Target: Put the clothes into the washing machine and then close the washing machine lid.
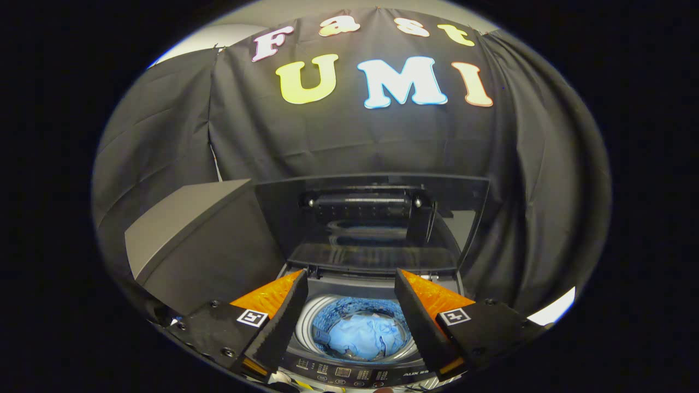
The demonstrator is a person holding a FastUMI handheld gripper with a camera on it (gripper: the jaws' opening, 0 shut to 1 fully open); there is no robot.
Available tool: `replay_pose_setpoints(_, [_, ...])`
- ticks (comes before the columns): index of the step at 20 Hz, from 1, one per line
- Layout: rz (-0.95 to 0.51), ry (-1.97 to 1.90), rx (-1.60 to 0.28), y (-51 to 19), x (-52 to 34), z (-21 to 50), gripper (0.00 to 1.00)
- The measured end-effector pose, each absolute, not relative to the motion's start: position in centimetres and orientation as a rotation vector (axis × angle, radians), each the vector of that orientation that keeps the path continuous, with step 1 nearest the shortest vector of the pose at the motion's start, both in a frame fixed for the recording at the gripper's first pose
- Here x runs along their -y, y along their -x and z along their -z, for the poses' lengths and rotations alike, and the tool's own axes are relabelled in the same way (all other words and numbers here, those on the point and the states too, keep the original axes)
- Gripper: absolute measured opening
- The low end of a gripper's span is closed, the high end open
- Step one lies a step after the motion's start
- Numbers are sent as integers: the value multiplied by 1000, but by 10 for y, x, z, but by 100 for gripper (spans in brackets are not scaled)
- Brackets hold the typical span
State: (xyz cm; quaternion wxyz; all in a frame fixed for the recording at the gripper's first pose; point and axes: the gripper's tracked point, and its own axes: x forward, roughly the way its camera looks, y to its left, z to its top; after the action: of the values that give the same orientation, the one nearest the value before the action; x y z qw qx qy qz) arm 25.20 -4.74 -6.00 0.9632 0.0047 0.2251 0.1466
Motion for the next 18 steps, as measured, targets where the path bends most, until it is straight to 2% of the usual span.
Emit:
replay_pose_setpoints(7, [-302,20,-260,-282,29,5,98])
replay_pose_setpoints(18, [-231,16,-137,-351,19,-24,98])
